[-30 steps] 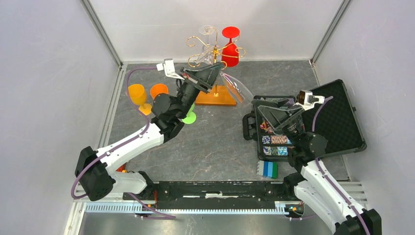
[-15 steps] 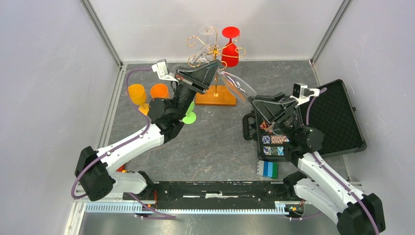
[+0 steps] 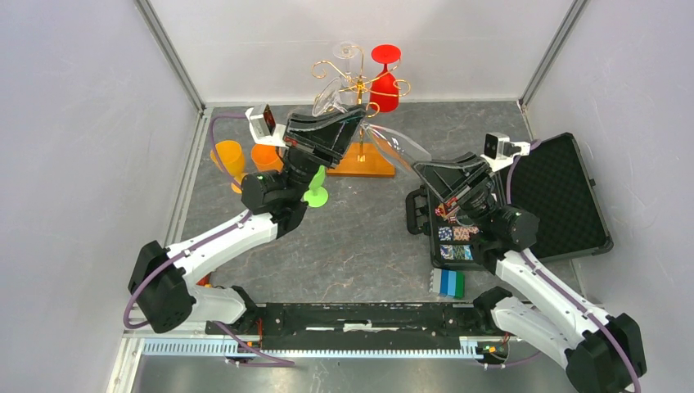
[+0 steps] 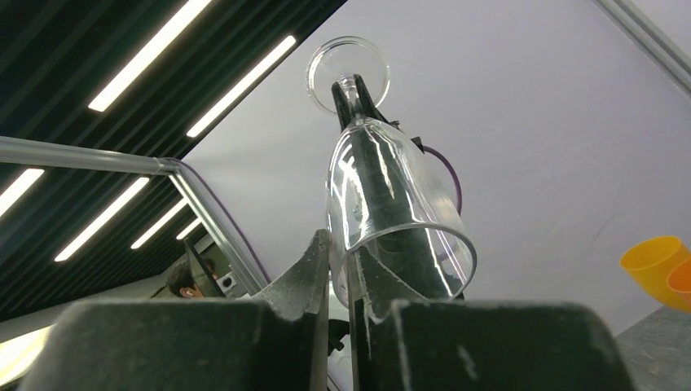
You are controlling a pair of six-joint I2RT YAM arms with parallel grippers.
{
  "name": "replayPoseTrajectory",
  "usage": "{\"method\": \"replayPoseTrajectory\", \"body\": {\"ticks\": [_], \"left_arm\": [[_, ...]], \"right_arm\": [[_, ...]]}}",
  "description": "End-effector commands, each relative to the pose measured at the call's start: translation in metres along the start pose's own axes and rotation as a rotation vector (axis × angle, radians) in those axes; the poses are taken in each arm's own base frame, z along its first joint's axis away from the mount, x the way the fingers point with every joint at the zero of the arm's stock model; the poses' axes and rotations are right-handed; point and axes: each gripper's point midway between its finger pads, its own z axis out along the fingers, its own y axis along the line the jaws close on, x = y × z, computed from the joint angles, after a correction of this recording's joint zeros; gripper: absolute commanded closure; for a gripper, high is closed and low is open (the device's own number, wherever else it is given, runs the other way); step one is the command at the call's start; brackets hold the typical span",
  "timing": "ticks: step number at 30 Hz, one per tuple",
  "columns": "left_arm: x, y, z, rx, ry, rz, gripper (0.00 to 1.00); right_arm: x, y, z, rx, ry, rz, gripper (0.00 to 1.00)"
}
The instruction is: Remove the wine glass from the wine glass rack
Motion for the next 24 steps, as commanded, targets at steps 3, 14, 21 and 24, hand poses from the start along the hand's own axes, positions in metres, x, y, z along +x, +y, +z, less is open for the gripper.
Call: {"method": "replayPoseTrajectory", "body": {"ticks": [3,14,21,24], "left_arm": [[-0.013,-0.035,0.000,0.130,-0.023,0.032,0.79],[-0.019,-0.023,-0.015,0.006,0.001,0.078,0.33],[0.004,0.032,-0.063,-0.328,0.142,0.093,0.12],[0.012,0.043,-0.089,-0.398,0.217,0.155,0.00]], "right_arm": [[-0.013,0.016,0.009,-0.051,-0.047,-0.062,1.00],[-0.024,0.014,0.012,0.011,-0.088,-0.183,1.00],[-0.030,0.003,0.015,0.134,-0.068,-0.315,1.00],[-0.033,-0.007,0.016,0.219,-0.036,-0.389,1.00]]}}
